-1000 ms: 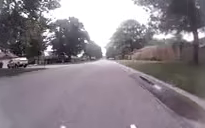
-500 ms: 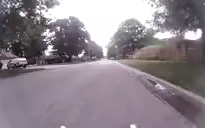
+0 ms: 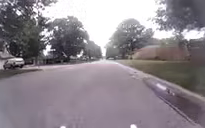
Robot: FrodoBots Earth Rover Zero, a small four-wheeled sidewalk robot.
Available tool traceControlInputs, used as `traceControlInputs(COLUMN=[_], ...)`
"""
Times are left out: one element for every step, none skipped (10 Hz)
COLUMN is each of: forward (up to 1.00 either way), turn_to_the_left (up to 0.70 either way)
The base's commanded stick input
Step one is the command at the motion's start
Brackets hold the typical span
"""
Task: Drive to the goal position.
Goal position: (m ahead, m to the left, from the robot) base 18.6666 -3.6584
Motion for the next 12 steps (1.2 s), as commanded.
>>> traceControlInputs(forward=[1.00,1.00,1.00,1.00,1.00,1.00,1.00,1.00,1.00,1.00,1.00,1.00], turn_to_the_left=[0.00,0.00,0.00,0.00,0.00,0.00,0.00,0.00,0.00,0.00,0.00,0.00])
